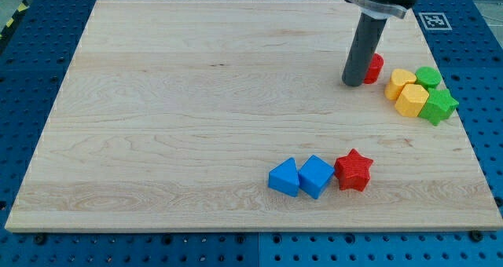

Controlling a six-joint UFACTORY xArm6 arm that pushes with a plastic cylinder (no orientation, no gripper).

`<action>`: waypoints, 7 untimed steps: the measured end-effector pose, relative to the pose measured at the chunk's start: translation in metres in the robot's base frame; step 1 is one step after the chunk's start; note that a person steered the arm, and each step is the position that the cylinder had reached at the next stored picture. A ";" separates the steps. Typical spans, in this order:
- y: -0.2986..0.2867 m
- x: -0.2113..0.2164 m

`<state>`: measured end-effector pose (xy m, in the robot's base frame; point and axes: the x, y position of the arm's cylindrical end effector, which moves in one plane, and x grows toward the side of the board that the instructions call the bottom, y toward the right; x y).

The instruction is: Place the red circle top to the yellow heart

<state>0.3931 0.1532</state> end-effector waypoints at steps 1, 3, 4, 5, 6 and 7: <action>0.000 -0.002; -0.004 -0.014; -0.004 -0.015; 0.003 -0.018; 0.020 -0.021; 0.023 -0.022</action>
